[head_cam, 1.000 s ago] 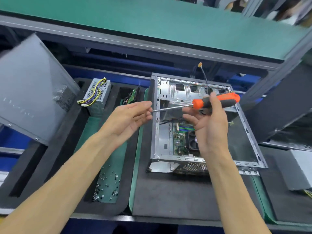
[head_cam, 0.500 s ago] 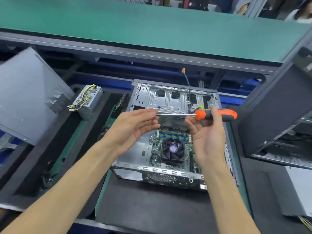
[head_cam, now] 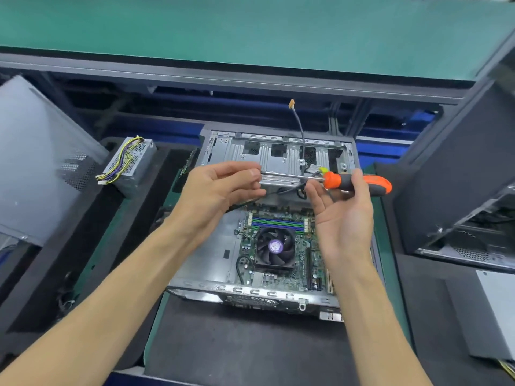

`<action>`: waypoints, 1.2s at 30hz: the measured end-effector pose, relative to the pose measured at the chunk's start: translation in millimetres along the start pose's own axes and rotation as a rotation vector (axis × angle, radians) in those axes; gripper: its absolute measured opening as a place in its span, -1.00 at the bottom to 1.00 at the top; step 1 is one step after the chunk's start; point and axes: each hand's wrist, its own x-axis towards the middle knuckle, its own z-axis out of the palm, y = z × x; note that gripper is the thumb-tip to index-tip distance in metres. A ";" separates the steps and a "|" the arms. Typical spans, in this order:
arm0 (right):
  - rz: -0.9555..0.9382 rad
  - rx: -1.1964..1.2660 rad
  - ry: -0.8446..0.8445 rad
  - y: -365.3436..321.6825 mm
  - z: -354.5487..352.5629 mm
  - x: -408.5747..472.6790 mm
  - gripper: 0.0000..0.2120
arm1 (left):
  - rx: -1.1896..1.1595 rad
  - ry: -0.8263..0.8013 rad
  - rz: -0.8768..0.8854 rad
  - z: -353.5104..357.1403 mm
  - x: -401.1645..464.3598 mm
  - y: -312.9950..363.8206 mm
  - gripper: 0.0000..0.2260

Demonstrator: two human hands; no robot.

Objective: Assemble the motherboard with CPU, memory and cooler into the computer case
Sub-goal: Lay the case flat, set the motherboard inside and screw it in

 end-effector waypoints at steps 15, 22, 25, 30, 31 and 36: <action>-0.115 0.102 0.047 -16.6 -11.5 5.6 -0.55 | -0.104 -0.035 -0.052 40.8 35.4 -24.6 -0.89; -0.110 0.218 0.074 -14.2 -17.8 1.0 -0.49 | -0.187 -0.016 -0.028 62.8 39.0 -28.7 -0.85; -0.127 0.226 0.114 -15.7 -22.0 -0.7 -0.63 | -0.190 -0.052 -0.037 66.6 40.7 -31.7 -0.84; -0.153 0.225 0.145 -20.0 -26.0 -1.5 -0.74 | -0.188 -0.129 -0.063 65.0 40.8 -39.5 -0.88; -0.155 0.226 0.150 -20.1 -26.3 -1.5 -0.74 | -0.183 -0.139 -0.060 64.8 41.2 -40.3 -0.88; -0.152 0.230 0.166 -20.3 -30.0 -1.2 -0.76 | -0.117 -0.180 -0.037 63.6 46.7 -42.1 -0.86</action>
